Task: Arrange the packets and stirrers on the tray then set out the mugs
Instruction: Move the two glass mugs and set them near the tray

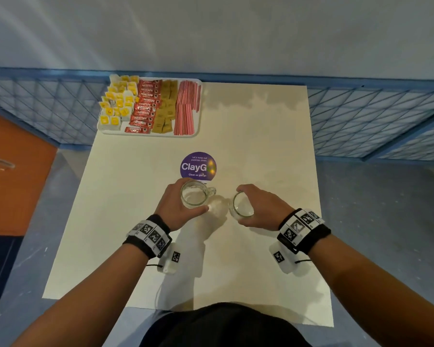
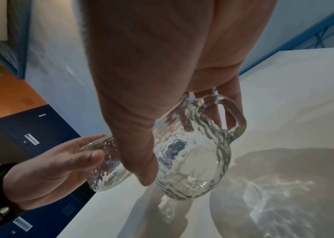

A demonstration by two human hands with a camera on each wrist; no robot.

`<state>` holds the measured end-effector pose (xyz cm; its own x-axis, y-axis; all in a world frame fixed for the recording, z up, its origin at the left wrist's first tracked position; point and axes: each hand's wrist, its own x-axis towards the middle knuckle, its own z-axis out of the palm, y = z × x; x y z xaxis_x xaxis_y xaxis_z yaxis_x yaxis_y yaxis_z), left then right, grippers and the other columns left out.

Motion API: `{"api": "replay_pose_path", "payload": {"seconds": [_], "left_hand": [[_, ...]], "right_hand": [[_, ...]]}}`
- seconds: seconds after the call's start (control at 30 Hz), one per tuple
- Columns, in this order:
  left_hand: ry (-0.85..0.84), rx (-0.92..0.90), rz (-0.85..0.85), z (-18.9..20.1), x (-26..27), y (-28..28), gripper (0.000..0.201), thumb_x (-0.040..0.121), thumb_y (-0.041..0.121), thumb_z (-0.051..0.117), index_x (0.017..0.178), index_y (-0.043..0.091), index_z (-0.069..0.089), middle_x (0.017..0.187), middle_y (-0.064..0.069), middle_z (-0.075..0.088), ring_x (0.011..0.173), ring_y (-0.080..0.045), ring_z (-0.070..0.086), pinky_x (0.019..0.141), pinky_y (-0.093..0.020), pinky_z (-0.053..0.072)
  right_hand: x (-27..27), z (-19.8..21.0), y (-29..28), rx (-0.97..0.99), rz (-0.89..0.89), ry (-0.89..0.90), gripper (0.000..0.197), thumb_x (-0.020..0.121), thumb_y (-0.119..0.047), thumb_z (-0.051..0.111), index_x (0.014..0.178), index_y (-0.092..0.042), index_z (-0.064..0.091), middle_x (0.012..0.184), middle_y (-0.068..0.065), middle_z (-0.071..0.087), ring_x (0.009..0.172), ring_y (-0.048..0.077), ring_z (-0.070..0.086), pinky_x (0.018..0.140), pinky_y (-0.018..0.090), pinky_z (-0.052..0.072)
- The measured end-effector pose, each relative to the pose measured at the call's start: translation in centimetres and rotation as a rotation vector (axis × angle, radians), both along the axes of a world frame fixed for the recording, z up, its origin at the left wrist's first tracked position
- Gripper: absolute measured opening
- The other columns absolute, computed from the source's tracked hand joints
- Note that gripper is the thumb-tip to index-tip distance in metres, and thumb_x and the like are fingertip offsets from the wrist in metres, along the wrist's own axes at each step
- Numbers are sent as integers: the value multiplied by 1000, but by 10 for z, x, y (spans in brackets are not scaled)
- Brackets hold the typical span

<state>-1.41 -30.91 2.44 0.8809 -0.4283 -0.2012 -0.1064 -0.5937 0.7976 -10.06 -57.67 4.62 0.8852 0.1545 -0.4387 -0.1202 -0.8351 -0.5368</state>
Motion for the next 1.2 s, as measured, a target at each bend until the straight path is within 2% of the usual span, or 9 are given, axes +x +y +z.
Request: {"api": "replay_pose_path", "payload": {"seconds": [0.07, 0.17, 0.23, 0.47, 0.6, 0.67, 0.87, 1.07, 1.2], "left_hand": [[5, 42, 5, -7, 16, 7, 69, 60, 39, 94, 116, 34, 55, 110, 20, 65, 104, 2, 61, 85, -16, 47], [27, 94, 9, -23, 41, 18, 74, 58, 50, 90, 120, 41, 51, 118, 18, 62, 112, -11, 58, 93, -36, 51], [45, 109, 13, -31, 56, 22, 76, 57, 51, 90, 120, 42, 49, 119, 15, 62, 112, -13, 58, 94, -39, 51], [56, 111, -21, -45, 101, 26, 78, 60, 46, 90, 124, 34, 48, 120, 12, 61, 110, -13, 58, 91, -34, 51], [73, 114, -39, -50, 118, 24, 76, 64, 31, 93, 125, 28, 48, 118, 10, 61, 105, -10, 58, 80, -12, 42], [78, 114, -46, -54, 124, 25, 77, 64, 28, 93, 125, 27, 47, 117, 9, 60, 103, -9, 57, 76, -8, 39], [86, 115, -72, -61, 127, 27, 79, 63, 35, 93, 126, 33, 45, 121, 8, 59, 108, -12, 55, 83, -17, 41], [100, 98, -75, -55, 126, 25, 76, 64, 31, 94, 121, 32, 45, 112, 15, 58, 99, 8, 54, 75, -1, 38], [109, 118, -95, -52, 127, 26, 78, 63, 35, 94, 126, 26, 48, 117, 10, 59, 101, 1, 56, 84, -13, 45]], "right_hand": [[20, -3, 4, -4, -4, 3, 85, 81, -43, 79, 151, -24, 33, 154, -8, 41, 126, 20, 54, 99, 35, 46], [48, -11, 11, -7, -5, 9, 85, 80, -45, 79, 149, -25, 34, 152, -7, 42, 123, 21, 56, 98, 37, 48], [67, -16, 15, -7, -9, 15, 84, 79, -44, 79, 148, -25, 34, 151, -7, 43, 121, 23, 57, 97, 38, 49], [122, -34, 27, 4, -39, 27, 78, 78, -45, 79, 142, -28, 37, 142, -5, 50, 110, 23, 61, 91, 39, 53], [144, -44, 29, 17, -44, 19, 76, 79, -48, 79, 140, -28, 37, 139, -5, 51, 110, 21, 61, 88, 37, 55], [152, -47, 30, 21, -41, 16, 76, 80, -47, 80, 140, -27, 37, 139, -4, 52, 111, 20, 61, 87, 35, 56], [161, -52, 31, 16, -34, -3, 75, 82, -44, 80, 142, -24, 39, 142, -3, 51, 112, 18, 61, 85, 30, 54], [162, -53, 34, 33, -41, -3, 76, 81, -44, 80, 141, -26, 38, 141, -4, 52, 112, 16, 60, 81, 25, 52], [161, -49, 34, 45, -40, 4, 81, 80, -44, 81, 145, -26, 36, 144, -4, 50, 116, 16, 58, 83, 25, 50]]}}
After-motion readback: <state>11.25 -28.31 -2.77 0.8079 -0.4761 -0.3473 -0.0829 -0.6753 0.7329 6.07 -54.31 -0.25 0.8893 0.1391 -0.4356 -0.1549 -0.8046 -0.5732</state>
